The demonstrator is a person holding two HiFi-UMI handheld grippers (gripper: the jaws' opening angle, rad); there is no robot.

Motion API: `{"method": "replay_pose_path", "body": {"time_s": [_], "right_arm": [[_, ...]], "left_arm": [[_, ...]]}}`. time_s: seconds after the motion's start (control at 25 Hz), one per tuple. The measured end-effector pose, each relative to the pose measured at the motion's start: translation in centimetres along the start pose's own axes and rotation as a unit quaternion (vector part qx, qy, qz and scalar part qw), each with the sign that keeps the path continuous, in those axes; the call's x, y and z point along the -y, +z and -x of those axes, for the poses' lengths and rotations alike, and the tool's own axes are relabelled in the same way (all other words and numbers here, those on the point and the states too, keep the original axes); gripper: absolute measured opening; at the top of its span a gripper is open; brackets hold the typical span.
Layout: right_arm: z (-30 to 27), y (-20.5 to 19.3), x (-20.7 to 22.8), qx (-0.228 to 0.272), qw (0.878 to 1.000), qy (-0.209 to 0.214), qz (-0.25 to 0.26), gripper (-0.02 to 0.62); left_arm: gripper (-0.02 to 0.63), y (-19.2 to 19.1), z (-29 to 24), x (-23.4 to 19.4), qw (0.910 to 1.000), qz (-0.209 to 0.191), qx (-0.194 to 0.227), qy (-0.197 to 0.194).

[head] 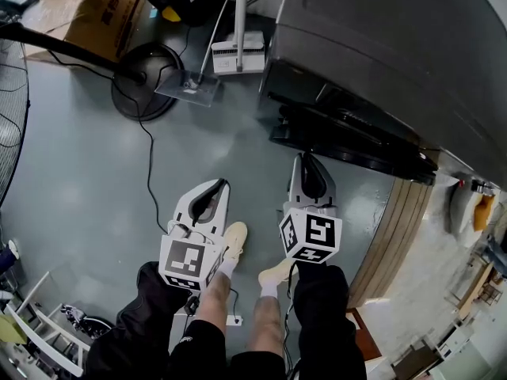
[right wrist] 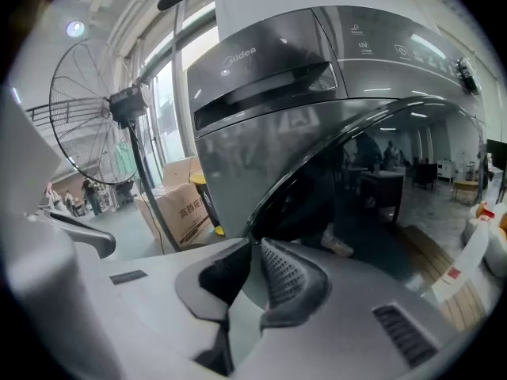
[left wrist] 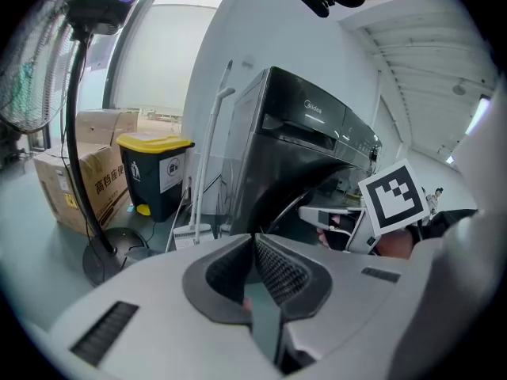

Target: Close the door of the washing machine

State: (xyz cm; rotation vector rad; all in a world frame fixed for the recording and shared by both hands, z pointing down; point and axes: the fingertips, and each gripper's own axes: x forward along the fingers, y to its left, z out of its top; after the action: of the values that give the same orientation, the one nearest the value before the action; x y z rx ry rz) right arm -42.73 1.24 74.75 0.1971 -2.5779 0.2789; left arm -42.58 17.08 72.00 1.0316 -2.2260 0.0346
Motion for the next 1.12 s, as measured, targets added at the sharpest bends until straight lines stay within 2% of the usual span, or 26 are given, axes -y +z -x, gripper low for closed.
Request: {"method": "replay_pose_path", "body": {"time_s": [0.16,0.8,1.12], "right_arm": [[-0.2,-0.1,0.4,-0.002,1.0,-0.004,-0.001,0.017],[-0.3,0.4,0.6,-0.002,1.0,-0.001,-0.006,0.017],[1.4,1.3,-0.8,0.002,1.0,0.019,0.019,0.017]], "left_arm": [[0.032,0.0,-0.4,0.0,1.0,0.002,0.0,0.001],[0.032,0.1,0.2,0.4,0.9999,0.009,0.005,0.008],[0.032,1.2,1.7,1.1,0.9996,0.009,0.02,0.015]]}}
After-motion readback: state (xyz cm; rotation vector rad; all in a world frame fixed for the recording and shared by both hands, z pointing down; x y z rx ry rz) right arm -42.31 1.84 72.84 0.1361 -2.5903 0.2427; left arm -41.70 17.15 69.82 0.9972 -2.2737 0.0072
